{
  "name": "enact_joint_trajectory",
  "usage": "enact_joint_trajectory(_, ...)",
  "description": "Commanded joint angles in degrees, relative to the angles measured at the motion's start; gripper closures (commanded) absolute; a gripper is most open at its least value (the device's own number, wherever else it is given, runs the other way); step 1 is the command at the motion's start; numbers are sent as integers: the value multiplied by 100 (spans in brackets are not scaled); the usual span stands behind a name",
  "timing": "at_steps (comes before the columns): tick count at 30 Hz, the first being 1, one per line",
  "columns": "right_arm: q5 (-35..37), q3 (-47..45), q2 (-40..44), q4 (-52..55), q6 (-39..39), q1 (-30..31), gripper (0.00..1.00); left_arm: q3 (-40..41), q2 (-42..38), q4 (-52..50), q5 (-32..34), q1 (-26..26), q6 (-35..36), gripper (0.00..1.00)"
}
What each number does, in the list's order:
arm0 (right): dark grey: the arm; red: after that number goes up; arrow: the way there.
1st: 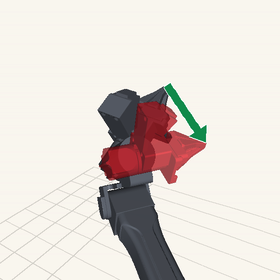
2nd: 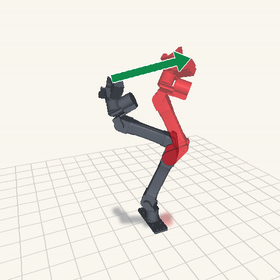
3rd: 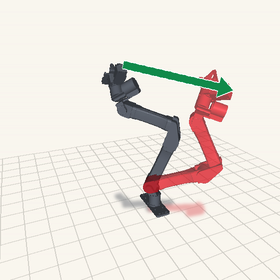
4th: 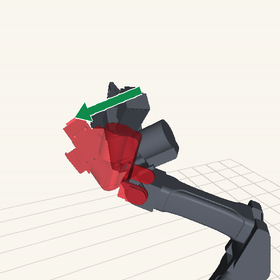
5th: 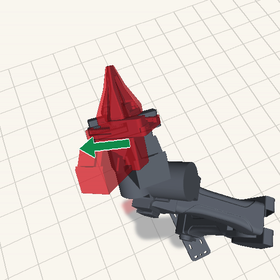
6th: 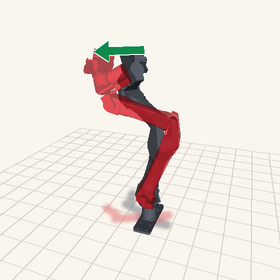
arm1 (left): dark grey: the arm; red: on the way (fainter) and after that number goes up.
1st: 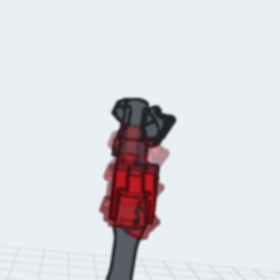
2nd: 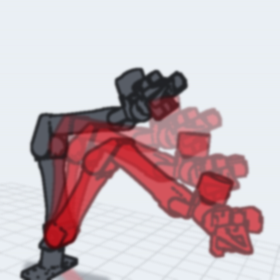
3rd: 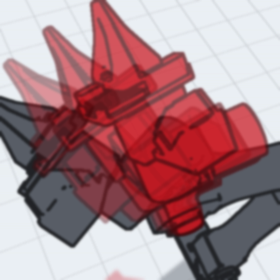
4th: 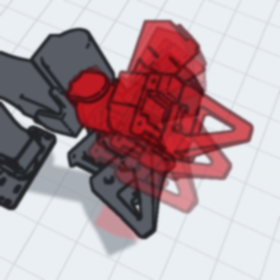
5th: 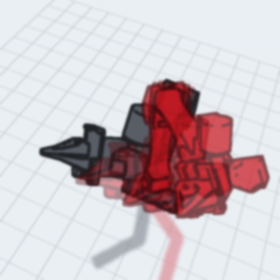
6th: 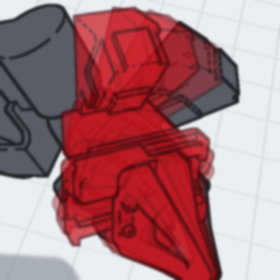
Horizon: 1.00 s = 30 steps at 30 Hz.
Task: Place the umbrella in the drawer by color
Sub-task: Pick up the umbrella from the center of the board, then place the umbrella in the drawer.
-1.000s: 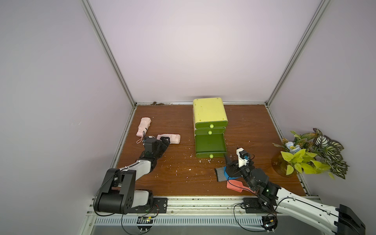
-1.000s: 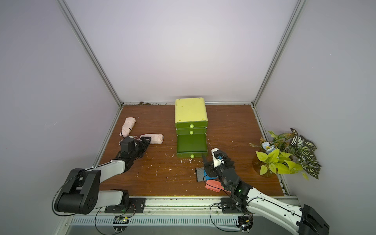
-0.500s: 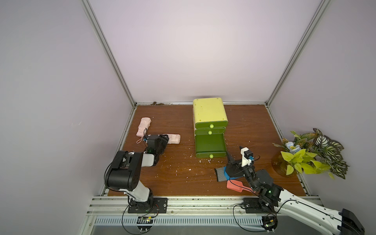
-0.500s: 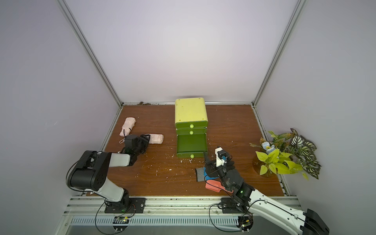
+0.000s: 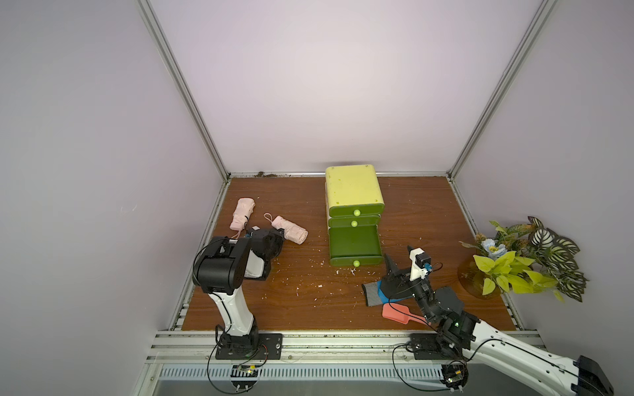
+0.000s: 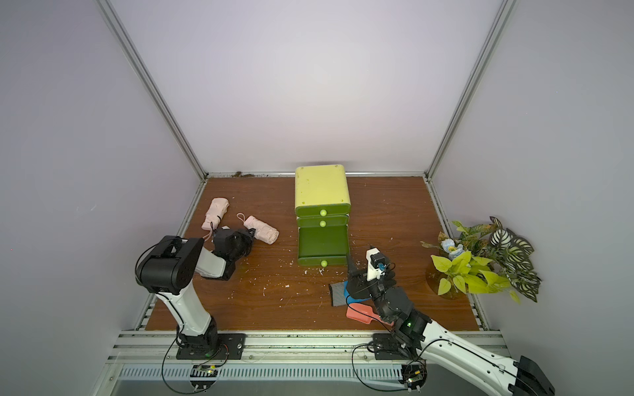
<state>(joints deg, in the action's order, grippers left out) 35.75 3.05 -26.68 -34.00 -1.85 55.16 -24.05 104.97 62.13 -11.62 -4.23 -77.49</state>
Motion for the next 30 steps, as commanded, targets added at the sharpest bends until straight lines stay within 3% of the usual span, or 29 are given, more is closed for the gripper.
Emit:
enact_joint_trajectory(1, 175, -22, -38, -241, 113, -14, 12, 208, -104, 587, -209, -14, 337, 100)
enact_joint_trajectory(8, 95, -11, -233, -475, 494, -15, 13, 217, -1691, 1156, -586, -196, 1861, 100)
enact_joint_trajectory(12, -289, 500, -259, -39, 440, -15, 12, 483, -3298, 1161, -671, -627, 3249, 100)
enact_joint_trajectory(18, -1703, 1562, -1021, 217, 482, -22, 6, 967, -5206, 1153, -495, -1326, 4008, 100)
enact_joint_trajectory(24, -2595, 2718, -2067, 87, -146, -21, 7, 916, -6001, 1144, -819, -2315, 4771, 100)
enact_joint_trajectory(30, -3696, 3247, -2869, -582, -888, -22, 13, 990, -6173, 1144, -794, -2556, 4812, 100)
